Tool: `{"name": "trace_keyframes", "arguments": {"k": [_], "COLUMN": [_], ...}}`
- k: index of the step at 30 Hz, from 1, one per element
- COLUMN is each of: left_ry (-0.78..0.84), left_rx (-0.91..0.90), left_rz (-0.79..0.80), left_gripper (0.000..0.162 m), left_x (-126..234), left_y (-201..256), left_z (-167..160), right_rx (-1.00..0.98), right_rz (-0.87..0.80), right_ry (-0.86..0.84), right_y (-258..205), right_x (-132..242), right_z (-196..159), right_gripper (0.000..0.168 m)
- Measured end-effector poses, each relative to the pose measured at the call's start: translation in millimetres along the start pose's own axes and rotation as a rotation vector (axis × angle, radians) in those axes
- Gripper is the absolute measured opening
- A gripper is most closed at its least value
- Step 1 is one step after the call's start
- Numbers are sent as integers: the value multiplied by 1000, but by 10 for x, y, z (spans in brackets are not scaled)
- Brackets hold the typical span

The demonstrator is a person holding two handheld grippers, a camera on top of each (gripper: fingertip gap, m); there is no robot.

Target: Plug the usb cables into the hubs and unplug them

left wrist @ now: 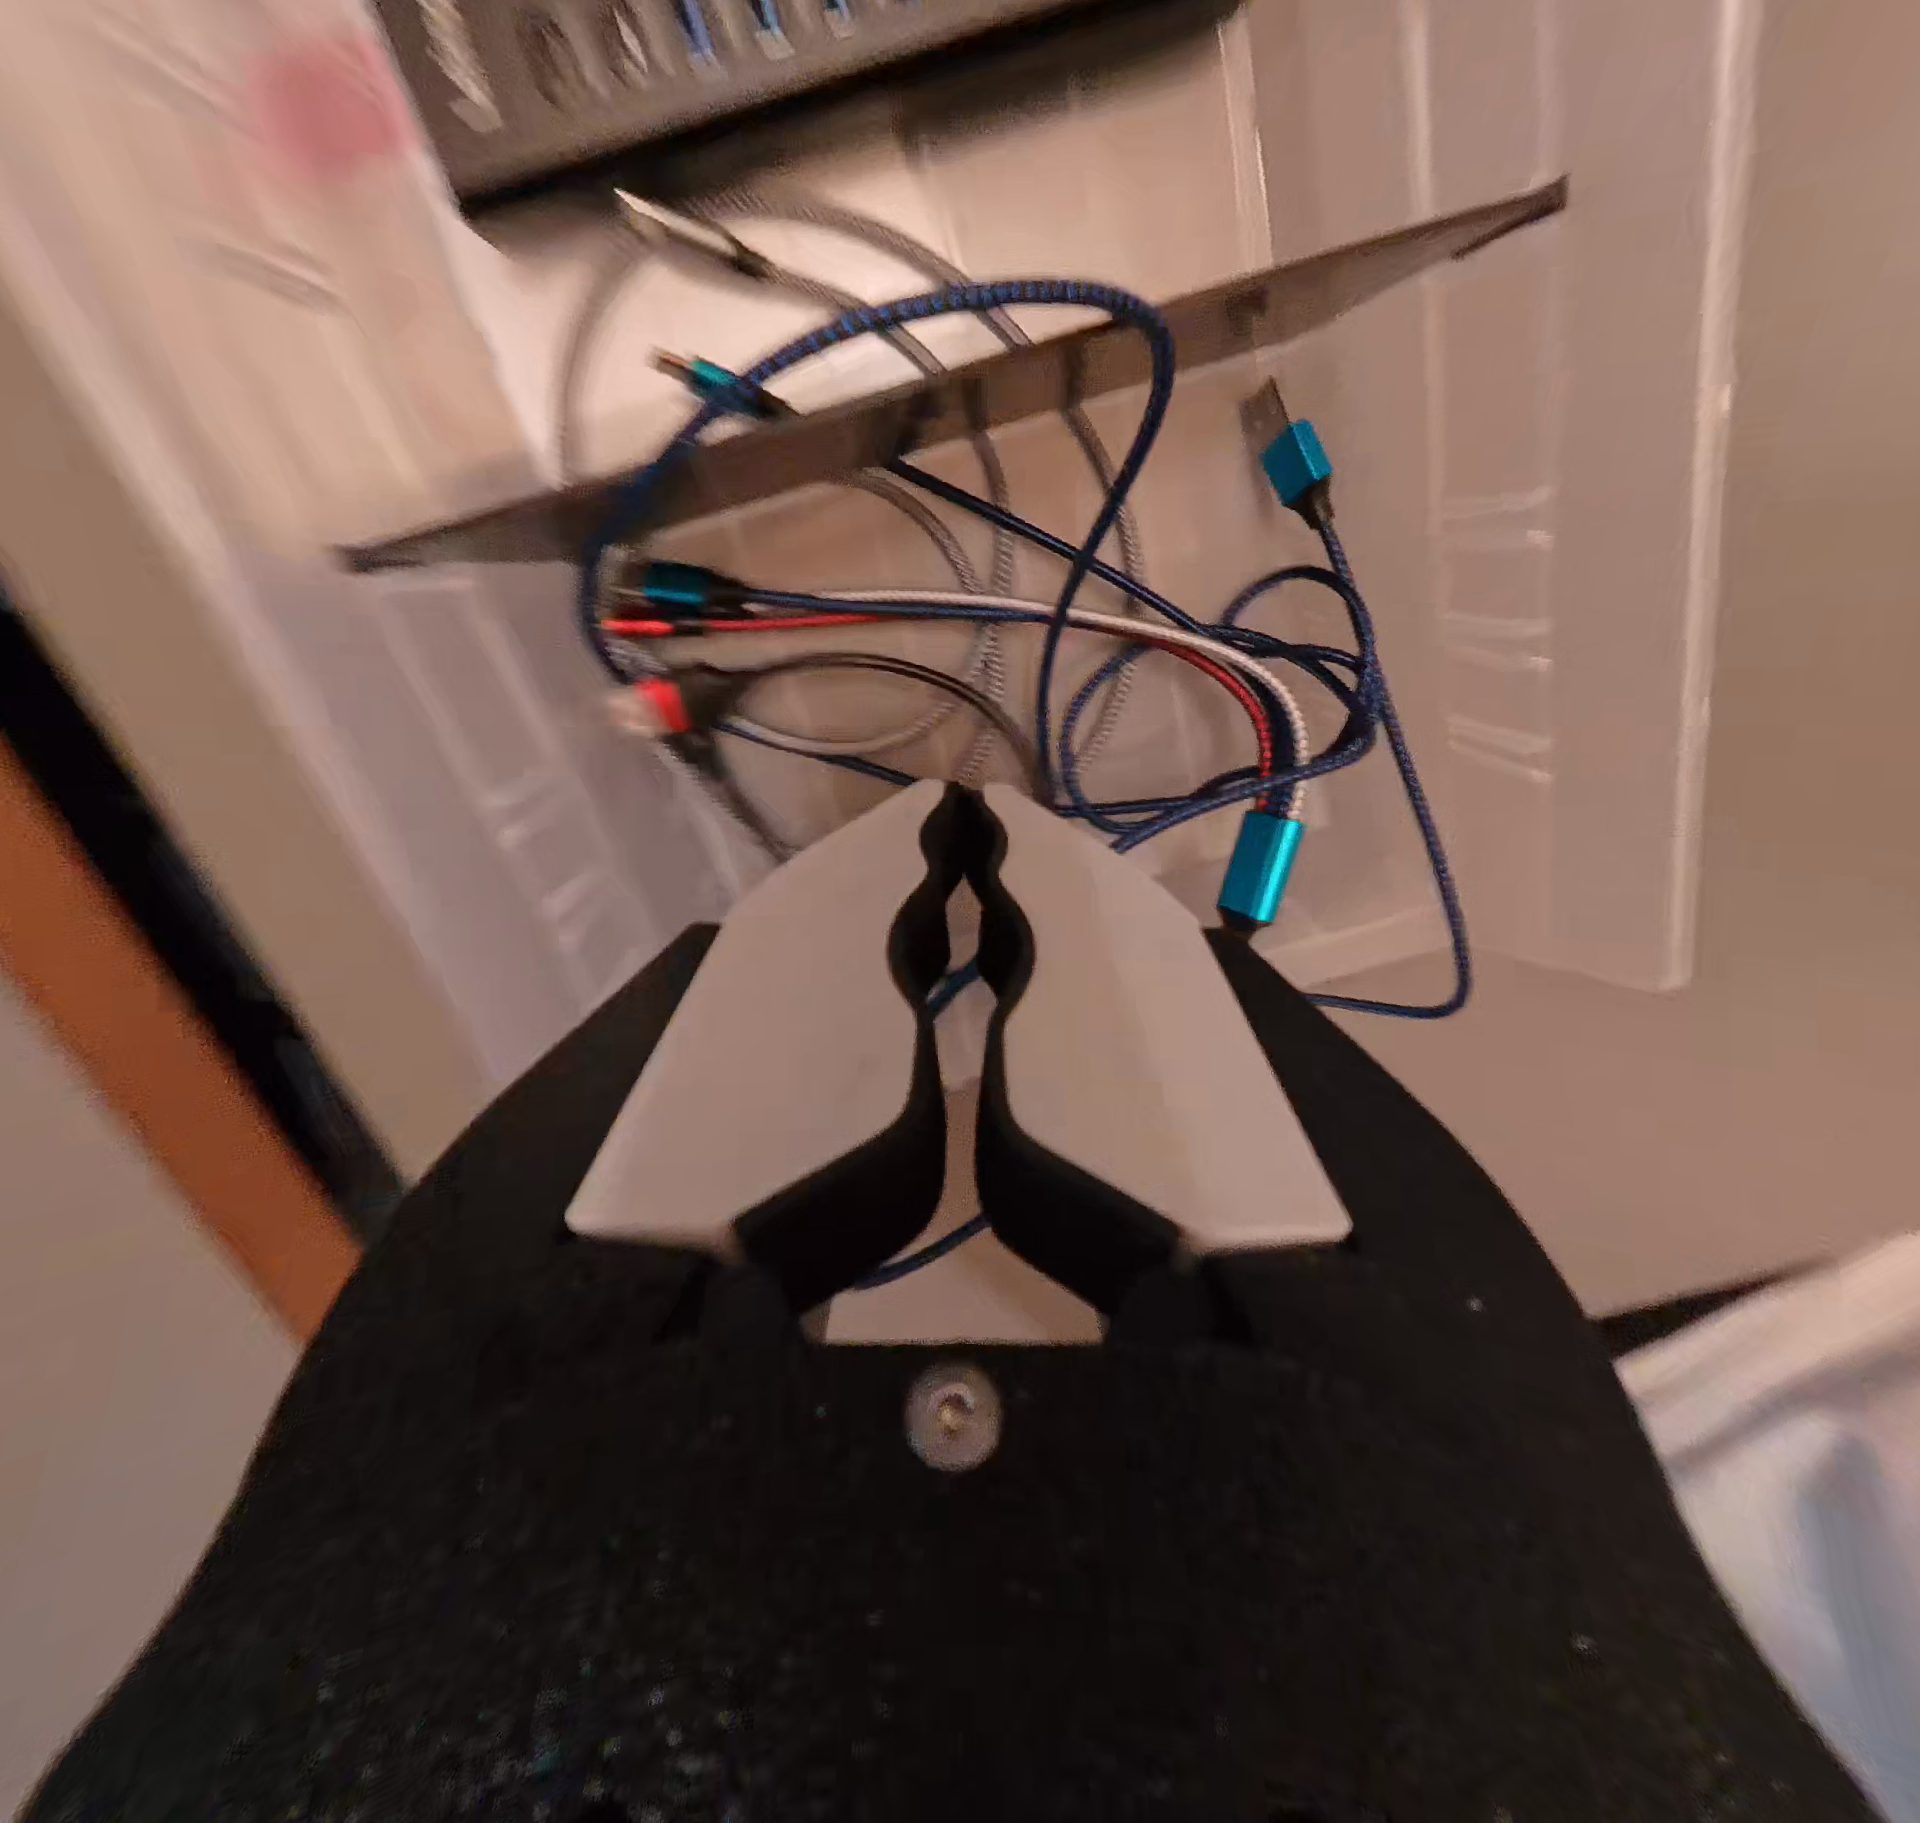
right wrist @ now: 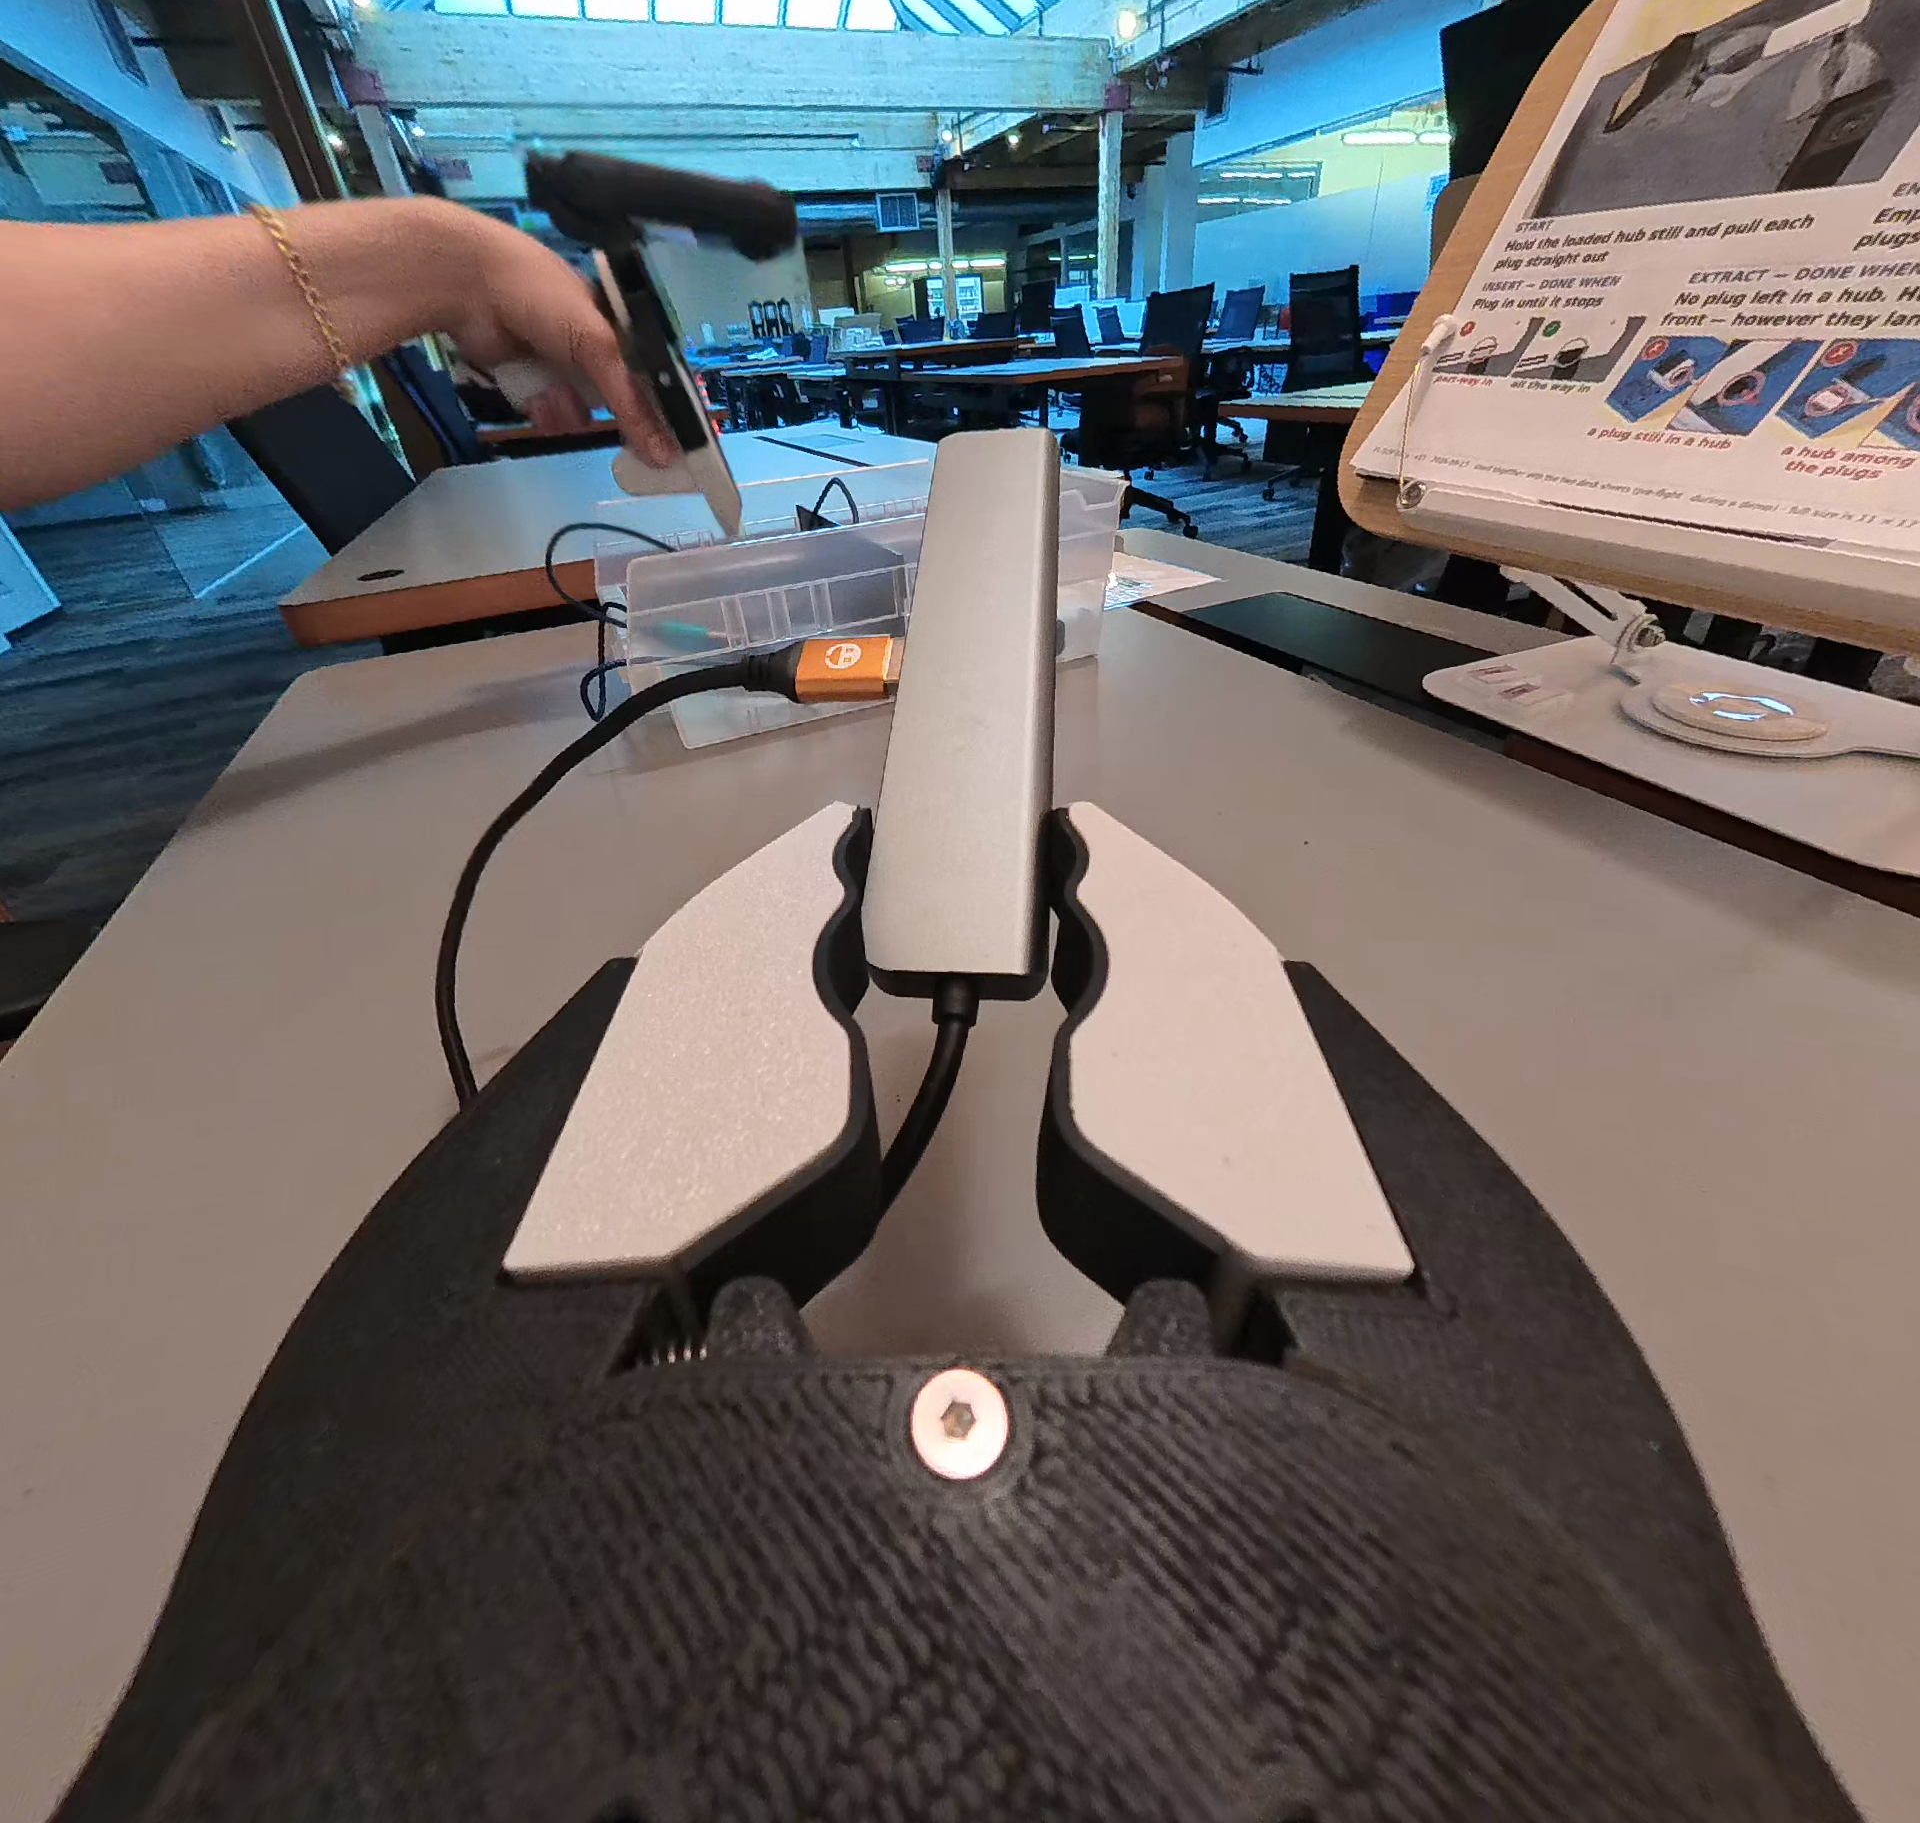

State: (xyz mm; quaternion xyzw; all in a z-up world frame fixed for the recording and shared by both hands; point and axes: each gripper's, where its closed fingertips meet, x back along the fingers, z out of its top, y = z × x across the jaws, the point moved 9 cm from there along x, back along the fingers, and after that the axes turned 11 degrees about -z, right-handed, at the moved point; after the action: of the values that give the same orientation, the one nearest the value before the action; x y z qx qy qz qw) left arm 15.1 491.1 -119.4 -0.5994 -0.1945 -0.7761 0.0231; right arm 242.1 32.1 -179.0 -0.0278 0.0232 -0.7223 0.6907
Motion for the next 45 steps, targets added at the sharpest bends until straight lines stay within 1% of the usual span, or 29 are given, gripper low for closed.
{"name": "trace_keyframes", "arguments": {"k": [3,5,6,7,9,10,11,13,15,17,18,20,23,28,31,34,36,38,40,42,45], "left_ry": [103,158,159,140,51,14,-13,-35,-25,-26,-51,-120,-148,-89,-116,-121,-134,-116,-104,-96,-27], "left_rx": [-110,-178,-201,-220,-249,-254,-252,-202,-104,17,86,180,239,339,362,370,363,353,332,303,250], "left_rz": [118,162,168,154,132,161,196,205,142,39,-4,-26,-42,-119,-91,-106,-86,-85,-101,-97,-77], "left_gripper": [0,0,0,0,0,1,7,11,17,21,22,23,22,22,25,25,24,15,9,7,4], "left_x": [322,501,541,537,423,346,266,118,-4,-125,-184,-285,-398,-529,-594,-653,-686,-704,-696,-621,-353], "left_y": [132,268,317,352,361,323,269,139,4,-109,-154,-214,-228,-253,-284,-264,-267,-266,-253,-257,-282], "left_z": [4,-1,-4,-11,-34,-36,-29,7,70,105,103,75,61,81,58,61,56,63,60,47,36], "right_rx": [5,5,3,3,6,8,10,13,11,9,8,8,5,7,4,0,0,1,1,-2,-5], "right_rz": [0,0,1,2,3,3,2,2,1,2,1,2,5,10,12,13,14,14,13,12,12], "right_ry": [-4,-4,-5,-6,-7,-7,-6,-3,-1,-1,-2,-1,-2,-7,-5,-5,-6,-6,-2,1,4], "right_y": [-5,-5,-3,-3,-7,-9,-11,-13,-11,-8,-8,-7,-4,-7,-3,1,0,0,0,5,7], "right_x": [-4,-4,-5,-6,-7,-8,-7,-4,-2,-3,-3,-3,-4,-10,-7,-7,-9,-10,-5,-2,2], "right_z": [-1,-2,-2,-1,-2,-2,-2,-2,0,-1,-1,-2,-2,-4,-3,-3,-4,-4,-4,-2,-1], "right_gripper": [32,32,32,32,32,32,32,32,32,32,32,32,32,32,32,32,32,32,32,32,32]}}
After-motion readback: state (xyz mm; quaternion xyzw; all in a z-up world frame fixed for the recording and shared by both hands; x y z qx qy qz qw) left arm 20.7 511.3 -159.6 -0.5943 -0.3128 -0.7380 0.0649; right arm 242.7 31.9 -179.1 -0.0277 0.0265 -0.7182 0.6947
